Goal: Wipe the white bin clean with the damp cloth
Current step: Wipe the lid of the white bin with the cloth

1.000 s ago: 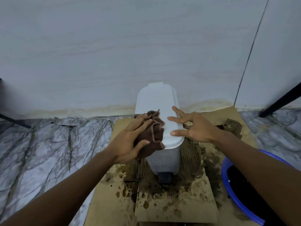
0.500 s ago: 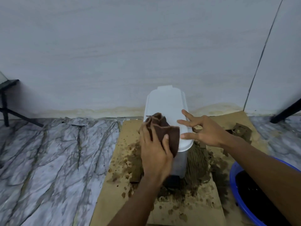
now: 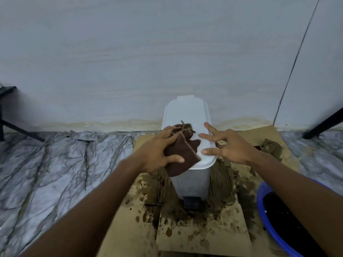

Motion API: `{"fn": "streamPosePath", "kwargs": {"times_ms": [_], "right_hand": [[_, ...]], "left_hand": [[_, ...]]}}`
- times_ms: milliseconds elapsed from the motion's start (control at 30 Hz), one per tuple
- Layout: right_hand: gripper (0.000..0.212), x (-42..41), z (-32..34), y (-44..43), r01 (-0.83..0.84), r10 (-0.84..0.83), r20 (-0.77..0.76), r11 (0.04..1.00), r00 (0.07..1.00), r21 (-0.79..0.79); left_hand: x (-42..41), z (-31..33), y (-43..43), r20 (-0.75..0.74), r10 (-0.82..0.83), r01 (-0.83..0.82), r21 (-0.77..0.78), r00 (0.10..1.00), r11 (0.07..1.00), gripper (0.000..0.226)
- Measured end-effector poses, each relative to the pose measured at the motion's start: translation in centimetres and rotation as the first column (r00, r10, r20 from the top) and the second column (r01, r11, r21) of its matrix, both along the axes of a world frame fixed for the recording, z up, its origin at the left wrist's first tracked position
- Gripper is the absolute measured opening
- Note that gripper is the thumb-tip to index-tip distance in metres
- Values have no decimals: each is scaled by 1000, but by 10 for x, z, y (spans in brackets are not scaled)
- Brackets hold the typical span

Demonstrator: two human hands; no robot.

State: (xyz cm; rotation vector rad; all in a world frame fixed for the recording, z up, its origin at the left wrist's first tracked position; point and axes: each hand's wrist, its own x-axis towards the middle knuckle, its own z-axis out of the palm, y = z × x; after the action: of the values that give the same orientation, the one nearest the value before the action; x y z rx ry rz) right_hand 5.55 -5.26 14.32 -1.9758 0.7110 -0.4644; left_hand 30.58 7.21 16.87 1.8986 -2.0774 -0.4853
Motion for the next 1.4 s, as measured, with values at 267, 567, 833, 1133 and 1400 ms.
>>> {"fn": "streamPosePath", "kwargs": {"times_ms": [267, 567, 833, 1133, 1400], "right_hand": [[69, 0, 3, 4, 16, -16, 7, 1000, 1000, 24], [73, 1, 3, 4, 17, -17, -3, 1000, 1000, 6], [59, -3, -4, -3, -3, 3, 3, 999, 1000, -34], [68, 2, 2, 3, 8, -8, -4, 1000, 1000, -11], [66, -1, 0, 3, 14, -14, 9, 1000, 1000, 6]], "left_hand": [[26, 16, 1, -351, -61, 96, 83, 934, 992, 90], [20, 2, 6, -324, 38, -36, 13, 945, 999, 87], [-23, -26, 4, 167, 16, 30, -270, 986, 963, 79], [20, 3, -63, -110, 121, -124, -17, 986, 992, 56], [-13, -17, -57, 87, 73, -60, -147, 994, 987, 72]]}}
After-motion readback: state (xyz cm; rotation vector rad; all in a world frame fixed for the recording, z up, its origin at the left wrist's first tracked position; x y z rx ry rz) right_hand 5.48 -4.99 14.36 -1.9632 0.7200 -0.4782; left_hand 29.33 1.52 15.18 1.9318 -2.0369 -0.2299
